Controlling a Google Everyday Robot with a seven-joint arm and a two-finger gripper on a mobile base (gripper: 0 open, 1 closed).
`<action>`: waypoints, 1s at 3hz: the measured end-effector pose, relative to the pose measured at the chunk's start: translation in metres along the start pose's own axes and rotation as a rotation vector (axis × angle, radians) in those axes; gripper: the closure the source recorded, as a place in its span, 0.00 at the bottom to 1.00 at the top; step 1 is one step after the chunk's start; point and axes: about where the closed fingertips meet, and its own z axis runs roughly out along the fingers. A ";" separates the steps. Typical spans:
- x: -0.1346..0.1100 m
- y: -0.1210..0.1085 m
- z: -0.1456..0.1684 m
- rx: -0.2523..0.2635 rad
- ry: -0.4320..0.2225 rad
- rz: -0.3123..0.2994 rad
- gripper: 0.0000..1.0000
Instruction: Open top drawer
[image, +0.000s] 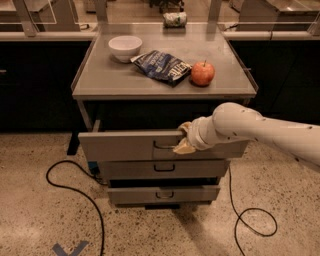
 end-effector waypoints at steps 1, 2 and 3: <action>-0.002 -0.001 -0.003 0.000 0.000 0.000 1.00; 0.000 0.009 -0.007 0.006 -0.002 -0.001 1.00; -0.001 0.008 -0.010 0.006 -0.002 -0.001 1.00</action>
Offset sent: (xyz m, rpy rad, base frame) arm -0.3821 -0.0591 -0.1179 0.0249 -0.2030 -0.0634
